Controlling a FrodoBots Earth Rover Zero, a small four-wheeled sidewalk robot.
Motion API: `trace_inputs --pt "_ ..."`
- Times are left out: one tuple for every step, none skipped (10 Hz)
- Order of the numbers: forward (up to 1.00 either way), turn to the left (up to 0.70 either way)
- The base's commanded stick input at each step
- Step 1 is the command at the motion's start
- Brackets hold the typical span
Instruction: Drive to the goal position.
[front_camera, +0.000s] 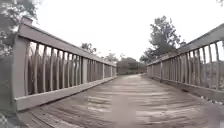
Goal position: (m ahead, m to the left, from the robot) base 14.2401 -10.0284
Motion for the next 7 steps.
trace_inputs --pt "0.7 0.0" --pt "0.7 0.0" --pt "0.7 0.0" --pt "0.7 0.0" --pt "0.7 0.0" --pt "0.7 0.0" --pt "0.7 0.0"
